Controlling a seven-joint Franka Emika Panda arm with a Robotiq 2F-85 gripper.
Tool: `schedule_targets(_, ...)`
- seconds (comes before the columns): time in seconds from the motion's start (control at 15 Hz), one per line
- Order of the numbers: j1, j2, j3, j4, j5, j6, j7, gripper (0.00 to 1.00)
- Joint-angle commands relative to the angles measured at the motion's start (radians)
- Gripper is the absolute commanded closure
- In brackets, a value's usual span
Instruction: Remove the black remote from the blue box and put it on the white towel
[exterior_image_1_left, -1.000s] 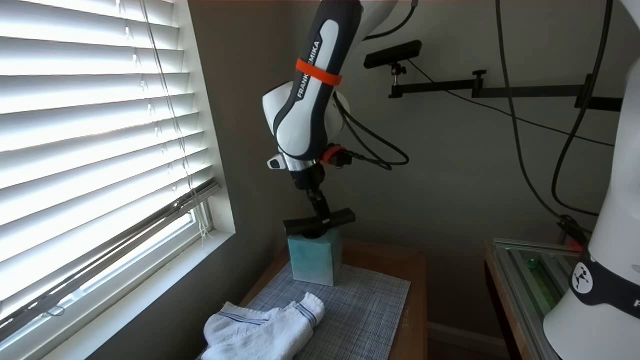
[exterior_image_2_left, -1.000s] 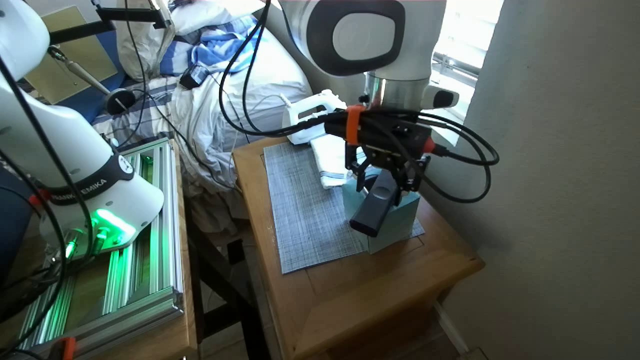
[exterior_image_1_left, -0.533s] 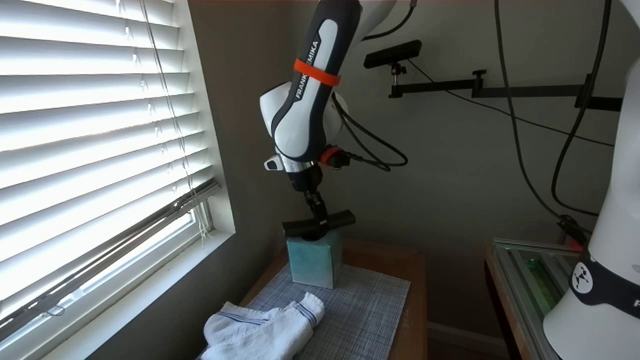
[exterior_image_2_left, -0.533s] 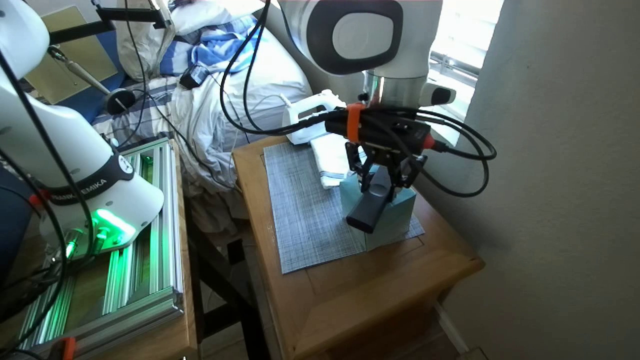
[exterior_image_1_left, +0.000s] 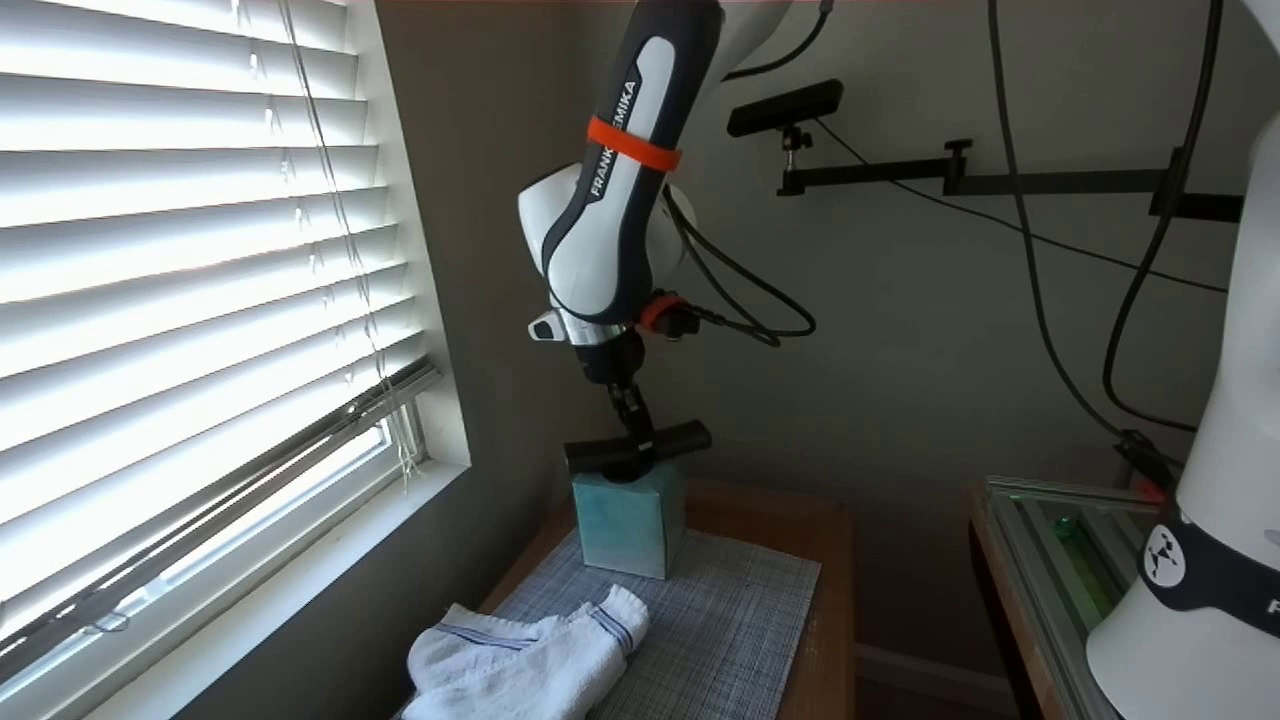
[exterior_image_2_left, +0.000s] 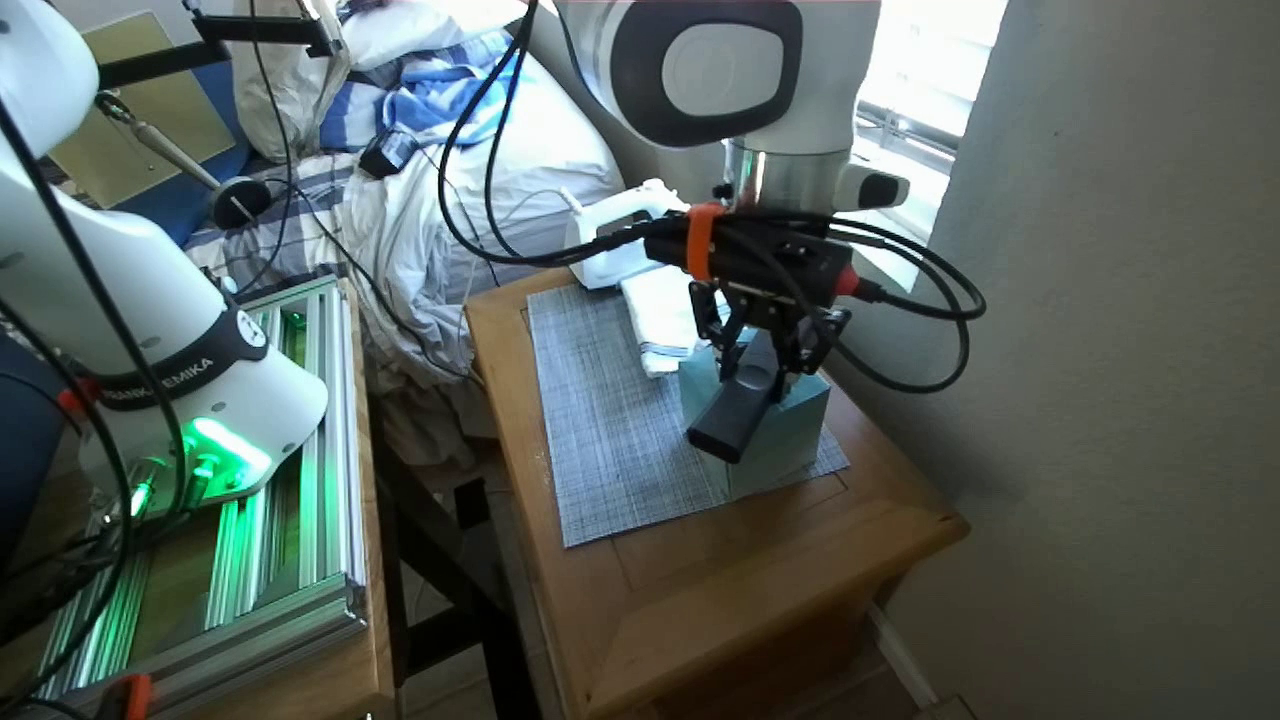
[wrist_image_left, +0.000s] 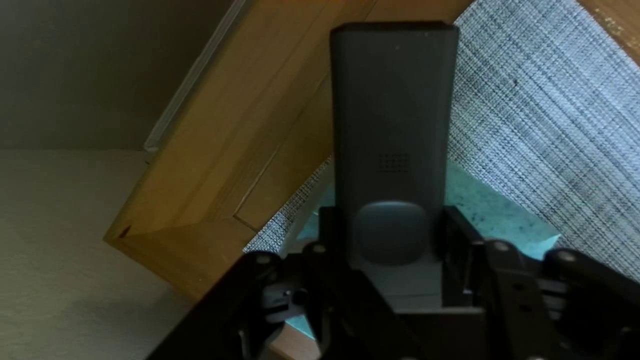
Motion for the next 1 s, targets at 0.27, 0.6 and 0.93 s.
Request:
schedule_targets(0.27,0.018,-0.216,-0.01,-0.165,-0.03,-0.051,0.075,0.72)
schedule_targets(0.6,0.101,-0.307,0.05,-0.23,-0.017,-0.192,0.161,0.72)
schedule_targets(0.93,0.213,-0.28,0.166,-0.173,0.104,-0.352,0.337,0.72)
